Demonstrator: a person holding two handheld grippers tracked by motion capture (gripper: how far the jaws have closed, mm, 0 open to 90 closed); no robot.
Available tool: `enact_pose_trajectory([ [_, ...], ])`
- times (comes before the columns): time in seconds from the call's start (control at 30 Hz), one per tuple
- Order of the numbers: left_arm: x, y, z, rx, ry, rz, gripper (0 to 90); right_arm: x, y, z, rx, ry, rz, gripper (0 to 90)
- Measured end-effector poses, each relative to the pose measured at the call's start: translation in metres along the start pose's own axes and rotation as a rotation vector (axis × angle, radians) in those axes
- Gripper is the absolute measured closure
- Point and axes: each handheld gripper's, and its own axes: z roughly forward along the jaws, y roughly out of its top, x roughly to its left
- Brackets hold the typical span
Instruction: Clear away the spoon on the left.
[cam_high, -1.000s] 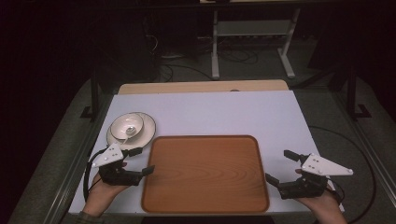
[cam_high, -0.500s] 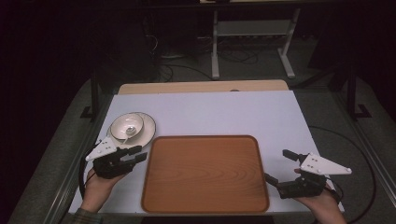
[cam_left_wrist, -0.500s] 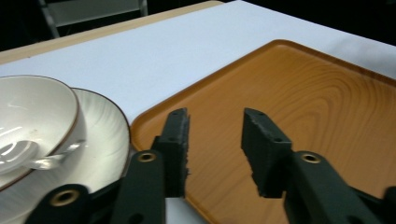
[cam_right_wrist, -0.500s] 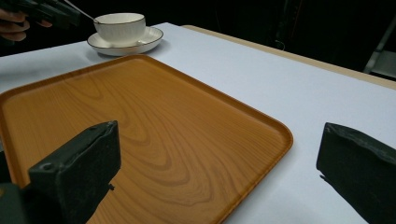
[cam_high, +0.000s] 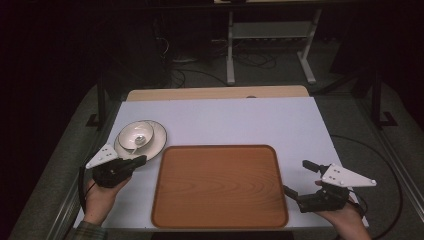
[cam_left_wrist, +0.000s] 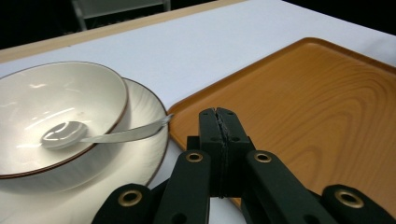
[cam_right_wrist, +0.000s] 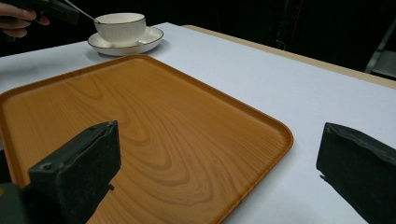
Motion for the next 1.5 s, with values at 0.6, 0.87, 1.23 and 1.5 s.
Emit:
enact_pose_trajectory([
  [0.6, 0.010, -0.002, -0.002, -0.029, 0.064, -0.020, 89.7, 0.001, 0.000, 0.002, 0.005, 0.006, -0.003, 0.0],
  [0.87, 0.014, -0.003, -0.003, -0.026, 0.096, -0.028, 89.7, 0.001, 0.000, 0.002, 0.003, 0.004, -0.003, 0.0],
  [1.23, 0.022, -0.008, -0.009, -0.005, 0.140, -0.046, 89.7, -0.001, 0.000, -0.001, -0.001, -0.002, -0.001, 0.0],
  [1.5, 0.030, -0.013, -0.015, 0.000, 0.167, -0.067, 89.6, 0.000, -0.001, 0.001, 0.012, 0.005, -0.005, 0.0],
])
